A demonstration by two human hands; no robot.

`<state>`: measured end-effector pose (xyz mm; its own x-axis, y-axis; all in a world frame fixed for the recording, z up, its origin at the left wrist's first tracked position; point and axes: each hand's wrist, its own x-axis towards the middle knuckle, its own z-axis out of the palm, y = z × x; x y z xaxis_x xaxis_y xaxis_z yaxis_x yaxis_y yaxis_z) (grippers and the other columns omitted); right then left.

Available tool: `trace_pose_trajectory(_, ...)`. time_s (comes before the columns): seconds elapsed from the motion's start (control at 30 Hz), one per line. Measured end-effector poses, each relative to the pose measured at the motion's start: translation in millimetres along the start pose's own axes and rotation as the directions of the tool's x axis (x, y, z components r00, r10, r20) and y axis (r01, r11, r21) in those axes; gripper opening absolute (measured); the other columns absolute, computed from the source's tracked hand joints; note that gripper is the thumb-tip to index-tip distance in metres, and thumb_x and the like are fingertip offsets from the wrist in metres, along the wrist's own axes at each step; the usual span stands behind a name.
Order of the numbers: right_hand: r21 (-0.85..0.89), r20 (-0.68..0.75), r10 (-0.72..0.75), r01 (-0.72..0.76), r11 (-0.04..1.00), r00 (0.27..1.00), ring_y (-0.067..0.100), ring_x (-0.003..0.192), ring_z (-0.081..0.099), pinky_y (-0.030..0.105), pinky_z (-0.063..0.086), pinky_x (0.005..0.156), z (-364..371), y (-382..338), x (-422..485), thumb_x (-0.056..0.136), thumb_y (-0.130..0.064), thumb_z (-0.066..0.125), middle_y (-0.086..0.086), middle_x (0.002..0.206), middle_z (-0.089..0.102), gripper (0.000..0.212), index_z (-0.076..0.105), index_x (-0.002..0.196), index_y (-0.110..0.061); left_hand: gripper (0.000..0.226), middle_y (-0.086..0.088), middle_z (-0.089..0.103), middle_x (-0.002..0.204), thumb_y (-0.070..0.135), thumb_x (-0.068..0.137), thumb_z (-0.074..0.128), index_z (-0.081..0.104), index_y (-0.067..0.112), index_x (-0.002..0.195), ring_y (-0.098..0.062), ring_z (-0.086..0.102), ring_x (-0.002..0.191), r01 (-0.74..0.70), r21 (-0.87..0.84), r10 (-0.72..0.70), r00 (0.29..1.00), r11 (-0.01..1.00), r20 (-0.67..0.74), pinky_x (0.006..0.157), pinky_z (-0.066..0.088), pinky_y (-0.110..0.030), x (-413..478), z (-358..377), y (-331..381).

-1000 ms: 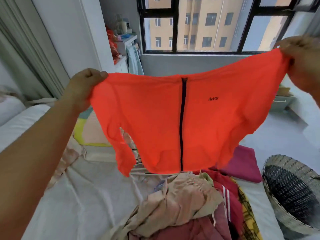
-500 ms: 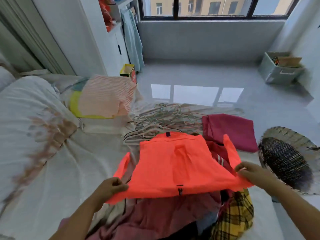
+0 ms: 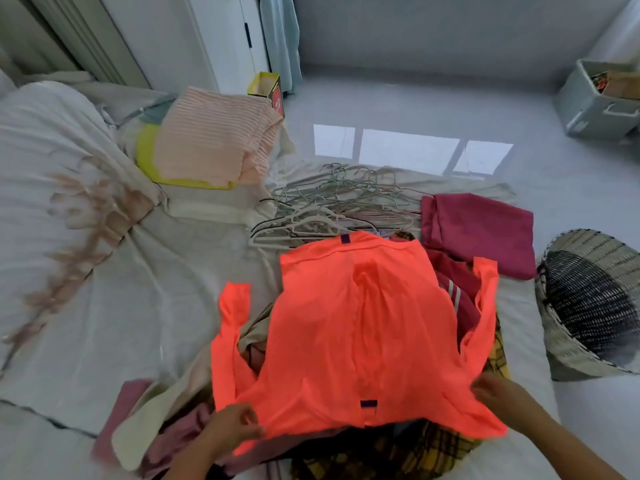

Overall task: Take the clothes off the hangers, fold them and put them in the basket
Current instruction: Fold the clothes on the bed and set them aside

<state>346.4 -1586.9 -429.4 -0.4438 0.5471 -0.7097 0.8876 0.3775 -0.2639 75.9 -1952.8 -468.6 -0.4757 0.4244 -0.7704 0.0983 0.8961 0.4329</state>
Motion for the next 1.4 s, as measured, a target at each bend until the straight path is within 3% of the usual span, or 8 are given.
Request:
trace_pose_trajectory(0.1,0.201,-0.233,-0.081,0.129,0.971,0.969,0.022,0.079,0.059,0.033,0.043,0.068,1,-46,6,0.094,-0.016,0.054,0.007,0.086,0.065,0.006,0.058,0.089,-0.015,0.031,0.010,0.048,0.065,0.035,0.078,0.069,0.041,0.029,0.067,-0.009,0.046,0.063,-0.117,0.030,0.120,0.983,0.993,-0.137,0.068,0.041,-0.029,16,9,47)
trace_pose_trajectory(0.3,0.205,-0.353,-0.160,0.244,0.948,0.922,0.027,0.089,0.058,0.031,0.034,0.066,24,-130,54,0.089,-0.016,0.059,0.009,0.091,0.065,0.010,0.063,0.090,-0.007,0.025,-0.004,0.059,0.072,0.016,0.087,0.061,0.046,0.024,0.069,-0.021,0.058,0.072,-0.384,-0.093,0.350,0.900,0.919,-0.260,0.072,0.047,-0.036,64,32,160)
trace_pose_trajectory(0.57,0.081,-0.402,0.003,0.032,0.996,0.916,0.032,0.103,0.056,0.037,0.042,0.078,28,-151,109,0.088,-0.026,0.059,0.013,0.108,0.060,0.022,0.057,0.101,-0.008,0.035,-0.012,0.063,0.110,0.040,0.087,0.059,0.057,0.009,0.104,-0.028,0.057,0.106,-0.158,0.032,0.160,0.930,0.987,-0.330,0.080,0.041,-0.033,138,44,202)
trace_pose_trajectory(0.77,0.488,-0.422,-0.001,0.228,0.843,0.907,0.020,0.074,0.053,0.027,0.033,0.065,16,-134,112,0.083,-0.011,0.066,0.004,0.074,0.059,0.008,0.061,0.077,-0.010,0.015,-0.017,0.068,0.093,0.019,0.085,0.064,0.066,0.004,0.088,-0.028,0.061,0.092,-0.168,-0.192,0.102,0.944,0.967,-0.313,0.072,0.043,-0.030,150,40,195)
trace_pose_trajectory(0.97,0.871,-0.243,0.186,0.130,0.473,0.952,0.015,0.050,0.035,0.019,0.032,0.040,-4,-119,104,0.091,-0.008,0.053,0.002,0.060,0.041,0.021,0.049,0.071,-0.015,0.025,-0.005,0.047,0.062,0.004,0.090,0.052,0.048,0.014,0.067,-0.013,0.044,0.051,-0.084,-0.902,-0.166,0.972,0.424,-0.168,0.042,0.035,-0.017,128,13,171)
trace_pose_trajectory(1.07,0.719,-0.309,0.111,0.155,0.678,0.945,0.014,0.059,0.039,0.027,0.034,0.056,-12,-121,100,0.084,-0.015,0.067,-0.001,0.068,0.043,0.016,0.052,0.084,-0.012,0.018,-0.003,0.042,0.065,0.009,0.087,0.058,0.048,0.015,0.073,-0.014,0.038,0.057,-0.086,-0.911,-0.174,0.970,0.404,-0.168,0.049,0.030,-0.023,117,7,164)
trace_pose_trajectory(1.2,0.065,-0.465,-0.078,0.122,0.990,0.882,0.029,0.084,0.056,0.034,0.035,0.065,-16,-127,88,0.080,-0.017,0.068,0.006,0.086,0.058,0.027,0.050,0.099,-0.012,0.032,-0.001,0.047,0.081,0.015,0.073,0.069,0.041,0.013,0.089,-0.023,0.049,0.079,-0.223,-0.211,0.102,0.877,0.952,-0.469,0.065,0.032,-0.032,116,8,156)
trace_pose_trajectory(1.4,-0.110,-0.626,-0.219,0.193,0.975,0.749,0.034,0.081,0.062,0.034,0.037,0.061,-25,-117,79,0.082,-0.021,0.066,0.009,0.083,0.065,0.015,0.056,0.090,-0.013,0.041,0.004,0.042,0.064,0.001,0.072,0.073,0.038,0.022,0.069,-0.018,0.040,0.063,-0.355,-0.421,0.024,0.787,0.834,-0.616,0.056,0.033,-0.020,109,3,133)
